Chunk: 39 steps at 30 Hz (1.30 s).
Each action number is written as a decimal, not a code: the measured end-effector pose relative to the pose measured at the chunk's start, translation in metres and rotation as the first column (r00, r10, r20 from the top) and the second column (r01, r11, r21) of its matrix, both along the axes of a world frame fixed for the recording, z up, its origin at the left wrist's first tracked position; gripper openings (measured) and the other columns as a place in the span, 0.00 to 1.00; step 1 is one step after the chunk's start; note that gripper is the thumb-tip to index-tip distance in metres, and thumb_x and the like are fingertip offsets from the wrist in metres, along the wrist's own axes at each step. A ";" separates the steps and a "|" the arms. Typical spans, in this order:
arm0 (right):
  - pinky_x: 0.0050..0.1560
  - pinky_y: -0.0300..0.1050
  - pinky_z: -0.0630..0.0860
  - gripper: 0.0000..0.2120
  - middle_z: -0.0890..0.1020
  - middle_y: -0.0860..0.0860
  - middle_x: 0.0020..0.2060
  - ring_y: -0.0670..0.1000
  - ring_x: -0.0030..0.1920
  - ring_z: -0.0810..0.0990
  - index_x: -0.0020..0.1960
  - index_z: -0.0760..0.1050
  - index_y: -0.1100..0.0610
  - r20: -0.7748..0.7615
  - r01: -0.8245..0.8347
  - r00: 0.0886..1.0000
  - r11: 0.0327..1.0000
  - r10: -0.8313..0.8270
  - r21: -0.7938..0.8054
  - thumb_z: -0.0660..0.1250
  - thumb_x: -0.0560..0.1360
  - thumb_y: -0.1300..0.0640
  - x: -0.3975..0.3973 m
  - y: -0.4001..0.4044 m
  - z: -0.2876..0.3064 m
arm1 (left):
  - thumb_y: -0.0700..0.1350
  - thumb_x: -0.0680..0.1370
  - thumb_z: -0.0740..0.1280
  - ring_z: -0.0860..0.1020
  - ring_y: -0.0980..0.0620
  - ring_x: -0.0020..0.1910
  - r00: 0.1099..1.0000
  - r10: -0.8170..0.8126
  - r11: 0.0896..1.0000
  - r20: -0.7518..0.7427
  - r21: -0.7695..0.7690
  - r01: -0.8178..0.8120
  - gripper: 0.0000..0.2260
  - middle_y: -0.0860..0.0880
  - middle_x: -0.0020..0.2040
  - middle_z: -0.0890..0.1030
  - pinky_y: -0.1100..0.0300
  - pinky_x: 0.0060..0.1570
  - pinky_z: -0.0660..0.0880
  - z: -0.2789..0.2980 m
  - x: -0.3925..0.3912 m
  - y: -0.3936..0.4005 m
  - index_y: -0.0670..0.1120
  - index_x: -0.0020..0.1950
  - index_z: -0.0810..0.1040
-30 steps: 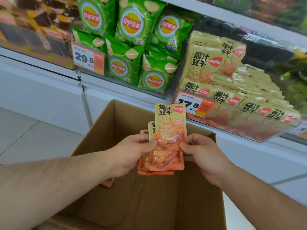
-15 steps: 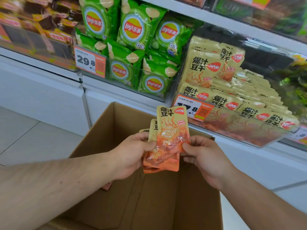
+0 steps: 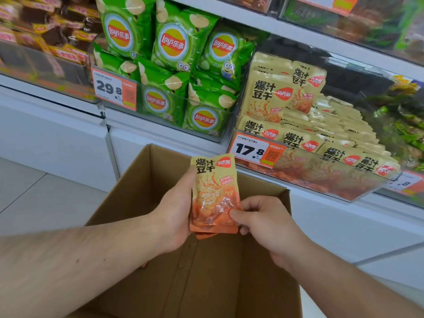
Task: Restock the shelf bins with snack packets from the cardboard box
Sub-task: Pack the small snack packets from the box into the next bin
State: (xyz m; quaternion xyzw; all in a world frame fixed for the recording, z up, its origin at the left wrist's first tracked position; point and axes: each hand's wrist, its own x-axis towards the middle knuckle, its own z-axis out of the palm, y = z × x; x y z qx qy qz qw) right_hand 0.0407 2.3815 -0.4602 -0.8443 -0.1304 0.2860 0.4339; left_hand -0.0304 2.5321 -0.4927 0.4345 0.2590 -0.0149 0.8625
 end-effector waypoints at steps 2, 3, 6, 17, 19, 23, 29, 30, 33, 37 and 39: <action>0.38 0.37 0.74 0.06 0.83 0.47 0.36 0.41 0.36 0.79 0.41 0.81 0.55 0.062 -0.037 0.997 0.997 0.041 -0.064 0.74 0.72 0.53 -0.002 0.000 0.003 | 0.55 0.81 0.63 0.85 0.45 0.51 1.000 0.004 0.987 0.019 0.158 -0.007 0.16 0.47 0.52 0.86 0.43 0.59 0.77 0.000 0.000 -0.003 0.48 0.63 0.77; 0.40 0.40 0.74 0.08 0.83 0.47 0.39 0.43 0.40 0.80 0.44 0.80 0.55 0.102 -0.036 0.994 0.996 0.044 -0.082 0.74 0.70 0.51 -0.001 0.000 0.004 | 0.53 0.80 0.65 0.85 0.46 0.50 0.999 0.010 0.974 0.033 0.228 -0.017 0.14 0.48 0.51 0.86 0.44 0.58 0.78 -0.001 -0.001 -0.004 0.48 0.63 0.77; 0.45 0.37 0.73 0.23 0.80 0.45 0.52 0.42 0.49 0.79 0.61 0.72 0.52 0.074 0.010 0.997 1.000 -0.009 -0.019 0.72 0.72 0.43 0.006 -0.002 0.006 | 0.51 0.79 0.67 0.85 0.47 0.50 0.997 -0.012 0.954 0.073 0.298 -0.010 0.15 0.48 0.52 0.86 0.45 0.57 0.79 0.002 -0.002 -0.007 0.48 0.64 0.75; 0.54 0.41 0.79 0.15 0.82 0.44 0.55 0.44 0.54 0.82 0.68 0.68 0.49 -0.064 -0.054 0.996 0.978 0.068 0.201 0.60 0.82 0.49 0.003 0.006 -0.004 | 0.45 0.80 0.66 0.83 0.53 0.53 0.967 -0.168 0.927 0.190 0.364 0.089 0.19 0.54 0.55 0.84 0.56 0.52 0.80 0.003 -0.001 -0.011 0.61 0.65 0.64; 0.54 0.43 0.80 0.13 0.83 0.46 0.55 0.45 0.53 0.83 0.67 0.70 0.49 -0.073 -0.023 0.996 0.971 0.041 0.237 0.60 0.82 0.52 0.002 0.006 -0.006 | 0.43 0.81 0.65 0.83 0.54 0.53 0.962 -0.176 0.924 0.206 0.371 0.089 0.19 0.56 0.53 0.84 0.58 0.49 0.81 0.006 -0.001 -0.013 0.63 0.63 0.65; 0.58 0.51 0.80 0.13 0.84 0.47 0.55 0.48 0.54 0.83 0.66 0.71 0.50 -0.092 0.002 0.995 0.962 0.024 0.273 0.61 0.82 0.52 0.003 0.006 -0.008 | 0.41 0.79 0.68 0.84 0.55 0.50 0.970 -0.133 0.924 0.206 0.381 0.046 0.19 0.55 0.49 0.85 0.57 0.47 0.81 0.009 0.001 -0.015 0.61 0.62 0.66; 0.57 0.50 0.81 0.13 0.84 0.47 0.54 0.47 0.53 0.84 0.67 0.71 0.49 -0.083 -0.023 0.995 0.948 0.052 0.317 0.60 0.83 0.52 -0.001 0.007 -0.005 | 0.41 0.78 0.69 0.85 0.51 0.47 0.981 -0.020 0.940 0.194 0.336 -0.048 0.17 0.48 0.50 0.84 0.55 0.45 0.81 0.017 0.006 -0.015 0.54 0.63 0.70; 0.57 0.50 0.80 0.13 0.84 0.48 0.54 0.48 0.53 0.84 0.66 0.71 0.49 -0.106 -0.010 0.993 0.945 0.047 0.328 0.60 0.83 0.52 -0.001 0.006 -0.004 | 0.41 0.78 0.69 0.85 0.52 0.46 0.982 -0.018 0.936 0.189 0.348 -0.050 0.14 0.48 0.49 0.84 0.57 0.43 0.81 0.018 0.006 -0.016 0.52 0.62 0.71; 0.60 0.55 0.79 0.13 0.85 0.49 0.53 0.51 0.53 0.84 0.66 0.72 0.51 -0.197 0.014 0.978 0.928 0.064 0.372 0.61 0.82 0.54 0.000 0.004 0.001 | 0.42 0.79 0.69 0.85 0.52 0.46 0.983 -0.015 0.932 0.184 0.357 -0.053 0.13 0.49 0.48 0.85 0.58 0.41 0.80 0.022 0.008 -0.016 0.49 0.61 0.71; 0.61 0.57 0.77 0.14 0.85 0.53 0.53 0.55 0.53 0.84 0.65 0.73 0.55 -0.347 0.040 0.929 0.900 0.126 0.435 0.65 0.80 0.56 0.005 -0.001 0.012 | 0.41 0.79 0.68 0.84 0.52 0.48 0.977 -0.044 0.909 0.209 0.414 -0.047 0.11 0.50 0.49 0.85 0.55 0.46 0.81 0.033 0.012 -0.015 0.49 0.60 0.71; 0.63 0.57 0.75 0.16 0.85 0.53 0.53 0.54 0.54 0.84 0.65 0.74 0.55 -0.361 0.023 0.920 0.900 0.152 0.436 0.66 0.78 0.52 0.008 -0.004 0.017 | 0.40 0.79 0.68 0.84 0.50 0.50 0.974 -0.036 0.902 0.225 0.427 -0.065 0.12 0.48 0.50 0.84 0.52 0.48 0.81 0.039 0.016 -0.016 0.48 0.60 0.71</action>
